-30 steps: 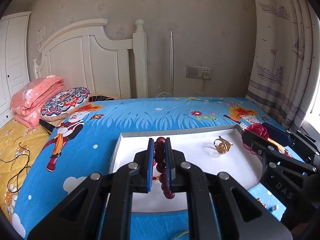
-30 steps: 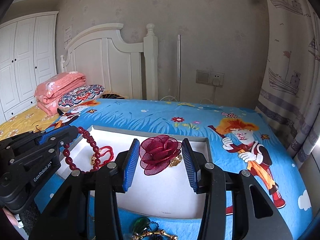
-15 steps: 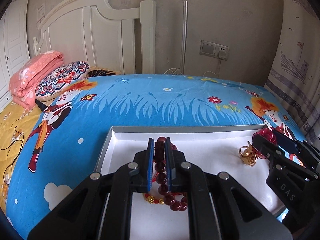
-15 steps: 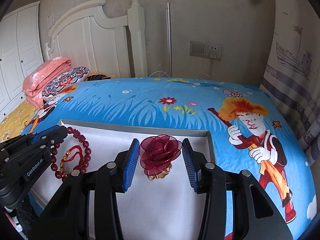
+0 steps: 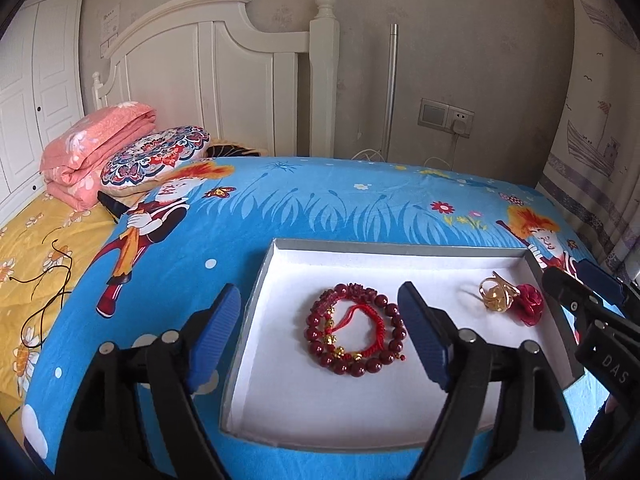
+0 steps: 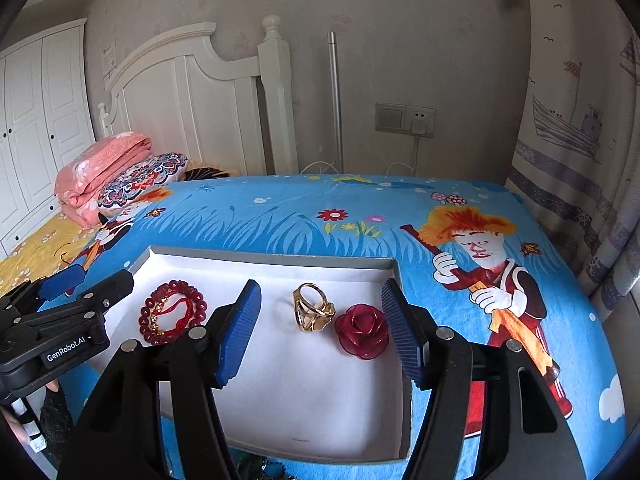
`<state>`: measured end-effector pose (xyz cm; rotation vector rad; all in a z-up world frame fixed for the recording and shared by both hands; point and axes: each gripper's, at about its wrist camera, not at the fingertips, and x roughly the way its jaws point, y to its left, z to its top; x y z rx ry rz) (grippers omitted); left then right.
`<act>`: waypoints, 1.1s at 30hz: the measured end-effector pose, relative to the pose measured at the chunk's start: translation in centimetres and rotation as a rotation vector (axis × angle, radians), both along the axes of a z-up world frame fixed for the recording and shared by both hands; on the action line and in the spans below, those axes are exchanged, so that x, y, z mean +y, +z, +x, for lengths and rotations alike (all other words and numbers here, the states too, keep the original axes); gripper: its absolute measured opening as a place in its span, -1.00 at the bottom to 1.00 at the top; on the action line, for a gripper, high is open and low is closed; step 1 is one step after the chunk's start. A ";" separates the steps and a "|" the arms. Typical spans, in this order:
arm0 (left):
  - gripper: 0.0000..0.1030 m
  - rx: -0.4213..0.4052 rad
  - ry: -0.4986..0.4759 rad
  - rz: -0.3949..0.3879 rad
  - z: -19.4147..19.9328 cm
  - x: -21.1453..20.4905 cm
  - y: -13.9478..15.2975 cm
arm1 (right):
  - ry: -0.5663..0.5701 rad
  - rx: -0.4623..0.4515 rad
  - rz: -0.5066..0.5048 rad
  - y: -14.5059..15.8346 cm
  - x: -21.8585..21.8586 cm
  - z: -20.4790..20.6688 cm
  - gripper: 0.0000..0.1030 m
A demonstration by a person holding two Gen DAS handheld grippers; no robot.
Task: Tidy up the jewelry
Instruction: 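Carry the bead bracelet and rose into the tray and open both tools, then move the right tool toward the gold bamboo bracelet with jade pendant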
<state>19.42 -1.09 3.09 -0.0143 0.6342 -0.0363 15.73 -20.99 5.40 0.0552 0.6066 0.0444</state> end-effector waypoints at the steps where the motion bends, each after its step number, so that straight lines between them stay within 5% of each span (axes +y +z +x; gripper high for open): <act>1: 0.66 -0.007 -0.005 -0.003 -1.0 0.2 0.1 | 0.004 -0.008 -0.005 0.1 0.0 -1.0 0.15; 15: 0.82 -0.036 -0.019 0.024 -11.9 1.9 -4.0 | 0.069 -0.018 -0.018 -3.3 1.1 -12.0 0.15; 26: 0.83 -0.052 -0.034 0.063 -15.1 2.5 -7.7 | 0.094 -0.025 -0.029 -6.7 3.1 -15.7 0.06; 33: 0.90 -0.039 -0.014 0.038 -15.2 3.5 -8.7 | 0.099 0.014 -0.024 -7.7 3.1 -15.6 -0.22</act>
